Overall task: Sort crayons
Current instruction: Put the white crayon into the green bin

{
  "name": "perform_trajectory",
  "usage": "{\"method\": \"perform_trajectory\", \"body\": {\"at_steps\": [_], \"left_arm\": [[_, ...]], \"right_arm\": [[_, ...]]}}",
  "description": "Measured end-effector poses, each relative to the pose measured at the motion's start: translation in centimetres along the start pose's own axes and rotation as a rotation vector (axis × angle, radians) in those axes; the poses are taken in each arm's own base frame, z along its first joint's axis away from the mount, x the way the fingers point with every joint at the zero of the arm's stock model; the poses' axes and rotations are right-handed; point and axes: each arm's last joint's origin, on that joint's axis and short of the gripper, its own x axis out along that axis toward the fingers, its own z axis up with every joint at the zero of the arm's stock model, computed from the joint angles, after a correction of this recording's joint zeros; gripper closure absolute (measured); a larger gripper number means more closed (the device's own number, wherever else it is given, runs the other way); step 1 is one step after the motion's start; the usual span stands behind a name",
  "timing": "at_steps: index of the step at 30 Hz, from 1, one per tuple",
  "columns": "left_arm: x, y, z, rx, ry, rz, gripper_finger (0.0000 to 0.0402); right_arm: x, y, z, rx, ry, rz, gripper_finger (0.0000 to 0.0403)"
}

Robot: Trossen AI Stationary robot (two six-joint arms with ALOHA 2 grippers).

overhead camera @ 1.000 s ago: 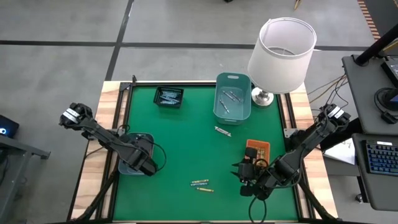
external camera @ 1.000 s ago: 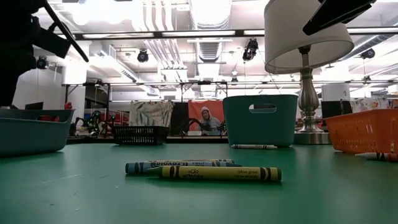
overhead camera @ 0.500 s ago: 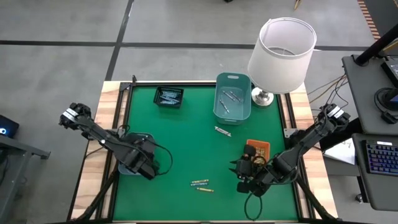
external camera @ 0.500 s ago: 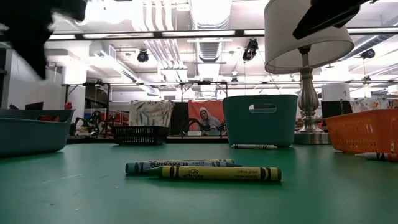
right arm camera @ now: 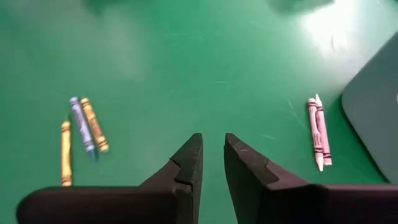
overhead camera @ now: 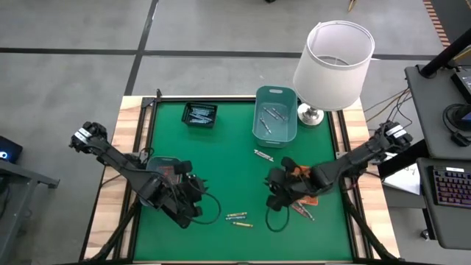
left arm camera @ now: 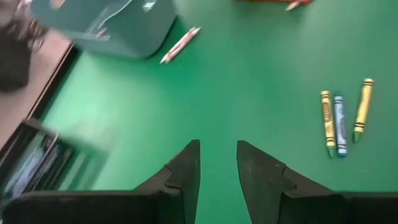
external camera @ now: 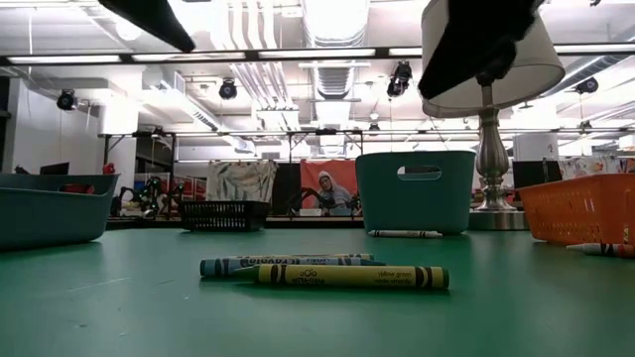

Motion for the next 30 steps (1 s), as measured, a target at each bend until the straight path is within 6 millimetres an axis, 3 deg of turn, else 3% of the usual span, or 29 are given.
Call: {"method": "perform_trajectory", "body": {"at_steps": [7, 16, 22, 30], "left_arm": [[1.7, -0.4, -1.6, 0.134, -0.022, -0.016, 0.0314], [2.3, 2.5, -3.7, 0.145, -0.033, 0.001, 0.0314], [1.9, 5.0, -4.6, 0.073, -0.184, -0.125, 0.0315], [2.6, 6.6, -5.2, -0.040, -0.512, -0.190, 0.0332]], "right_arm": [[2.3, -3.2, 2.1, 0.176, 0.035, -0.064, 0.0368], [5.9, -7.3, 3.6, 0.386, 0.160, -0.078, 0.0370], [7.2, -8.7, 3.7, 0.474, 0.193, -0.116, 0.0370], [9.1, -8.7, 2.6, 0.506, 0.260, -0.177, 0.0370]]}}
